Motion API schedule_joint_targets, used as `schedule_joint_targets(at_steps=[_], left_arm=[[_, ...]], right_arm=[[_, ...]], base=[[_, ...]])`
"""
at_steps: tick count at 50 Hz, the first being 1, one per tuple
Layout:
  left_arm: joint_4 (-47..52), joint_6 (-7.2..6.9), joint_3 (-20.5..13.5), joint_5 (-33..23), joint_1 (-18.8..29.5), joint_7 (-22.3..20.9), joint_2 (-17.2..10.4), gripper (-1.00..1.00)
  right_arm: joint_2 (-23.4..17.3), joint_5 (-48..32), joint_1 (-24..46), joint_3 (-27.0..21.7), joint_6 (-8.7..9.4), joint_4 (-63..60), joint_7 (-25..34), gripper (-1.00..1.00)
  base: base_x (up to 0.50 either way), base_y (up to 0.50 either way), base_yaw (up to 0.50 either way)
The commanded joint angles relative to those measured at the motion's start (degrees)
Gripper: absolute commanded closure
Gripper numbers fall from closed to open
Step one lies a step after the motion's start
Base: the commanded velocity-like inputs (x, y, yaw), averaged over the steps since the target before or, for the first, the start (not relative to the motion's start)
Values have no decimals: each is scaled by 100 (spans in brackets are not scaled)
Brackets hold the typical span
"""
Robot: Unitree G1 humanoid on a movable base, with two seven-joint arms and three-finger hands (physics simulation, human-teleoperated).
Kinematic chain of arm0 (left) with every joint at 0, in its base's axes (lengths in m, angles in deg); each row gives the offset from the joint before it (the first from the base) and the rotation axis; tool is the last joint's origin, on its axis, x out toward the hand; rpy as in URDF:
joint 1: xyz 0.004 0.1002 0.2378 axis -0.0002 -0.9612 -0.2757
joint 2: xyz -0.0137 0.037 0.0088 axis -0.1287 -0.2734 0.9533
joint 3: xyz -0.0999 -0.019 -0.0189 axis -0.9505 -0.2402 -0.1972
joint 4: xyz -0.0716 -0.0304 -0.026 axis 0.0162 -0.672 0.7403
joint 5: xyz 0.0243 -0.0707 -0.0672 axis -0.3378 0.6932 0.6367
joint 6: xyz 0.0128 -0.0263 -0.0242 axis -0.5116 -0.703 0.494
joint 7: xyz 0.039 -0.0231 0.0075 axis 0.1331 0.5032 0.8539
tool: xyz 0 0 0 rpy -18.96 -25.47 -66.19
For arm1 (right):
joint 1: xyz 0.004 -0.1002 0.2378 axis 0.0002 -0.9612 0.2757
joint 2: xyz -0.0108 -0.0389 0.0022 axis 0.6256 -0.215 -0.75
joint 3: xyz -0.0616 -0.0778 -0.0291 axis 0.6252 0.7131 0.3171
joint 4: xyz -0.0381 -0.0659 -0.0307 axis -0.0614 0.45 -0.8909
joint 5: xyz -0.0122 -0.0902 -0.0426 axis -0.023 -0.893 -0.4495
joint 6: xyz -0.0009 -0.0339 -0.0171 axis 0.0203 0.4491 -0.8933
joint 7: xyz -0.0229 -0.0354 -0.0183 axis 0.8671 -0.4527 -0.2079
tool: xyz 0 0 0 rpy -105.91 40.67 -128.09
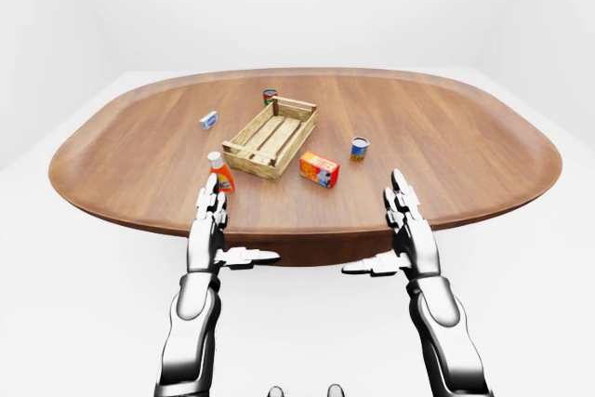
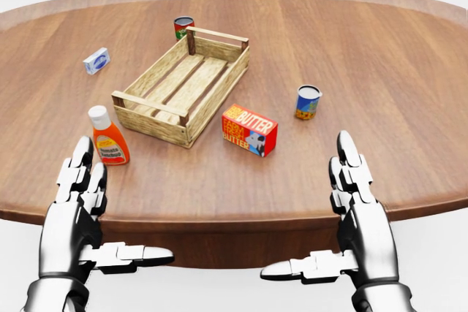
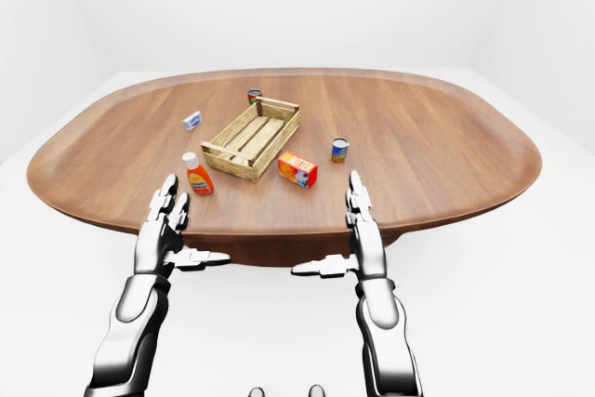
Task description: Pick up the butter and put it in the tray.
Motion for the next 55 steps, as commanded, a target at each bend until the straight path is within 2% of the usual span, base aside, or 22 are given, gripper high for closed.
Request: schedule_joint_targets(at_steps=[1,17,33,38,40,43,46,50,55], left_arm=[[-649,0,39,-114,239,146,-19,-100],[-654,0,48,-114,239,143,-17,-100],[-688,0,56,-123,241,142,-12,-100],[-654,0,52,-121,227,137,-16,-100],[-651,0,49,-116,222,130,-16,-100],[-657,0,45,-119,234,133,-18,-100],[-655,0,49,-118,231,127,-16,-100],[-660,0,50,-122,236,132,-16,-100],[-627,0,58,-124,219,130,-12,-100]], right_arm=[[37,126,249,-70,-389,719,16,-100],[31,145,269,-87,-406,766,16,-100],[57,260,271,-152,-333,749,-20,-100],[52,338,320,-201,-365,784,-86,-100],[42,367,308,-202,-323,735,-85,-100],[40,447,251,-186,-393,722,0,-100],[31,493,219,-206,-443,652,42,-100],[33,462,195,-209,-385,577,23,-100],[27,488,229,-248,-419,650,4,-100]], base=[[0,50,0],[0,50,0],[0,49,0],[0,0,0],[0,0,0],[6,0,0],[41,-14,0],[50,-18,0],[50,-19,0]])
